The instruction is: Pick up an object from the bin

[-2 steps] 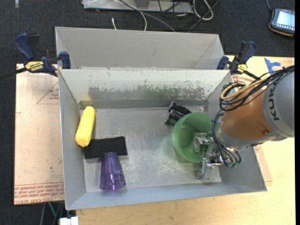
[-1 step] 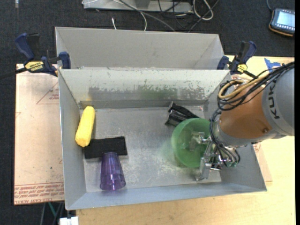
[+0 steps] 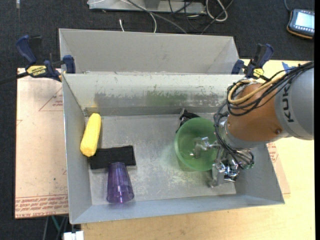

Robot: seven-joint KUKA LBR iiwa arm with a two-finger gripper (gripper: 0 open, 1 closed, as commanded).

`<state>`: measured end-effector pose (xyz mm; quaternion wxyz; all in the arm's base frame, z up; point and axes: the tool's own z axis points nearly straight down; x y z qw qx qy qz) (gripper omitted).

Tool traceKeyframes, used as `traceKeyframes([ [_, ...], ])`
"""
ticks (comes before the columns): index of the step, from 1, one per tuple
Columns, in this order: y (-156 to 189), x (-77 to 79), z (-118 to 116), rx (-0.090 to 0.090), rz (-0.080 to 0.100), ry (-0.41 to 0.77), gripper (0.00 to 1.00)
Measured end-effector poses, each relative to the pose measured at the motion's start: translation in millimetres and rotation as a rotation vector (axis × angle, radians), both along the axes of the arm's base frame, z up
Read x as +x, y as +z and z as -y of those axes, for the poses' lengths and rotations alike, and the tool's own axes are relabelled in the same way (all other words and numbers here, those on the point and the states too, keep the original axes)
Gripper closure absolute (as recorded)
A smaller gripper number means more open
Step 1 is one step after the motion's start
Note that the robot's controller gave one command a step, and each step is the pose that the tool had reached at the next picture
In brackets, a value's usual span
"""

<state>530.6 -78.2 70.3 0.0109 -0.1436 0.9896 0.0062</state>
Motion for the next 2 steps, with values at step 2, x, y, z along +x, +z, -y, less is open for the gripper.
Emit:
traceKeyframes([
  [2, 2.6, -16.2, 10.0, 0.007, -0.008, -0.286, 1.0],
])
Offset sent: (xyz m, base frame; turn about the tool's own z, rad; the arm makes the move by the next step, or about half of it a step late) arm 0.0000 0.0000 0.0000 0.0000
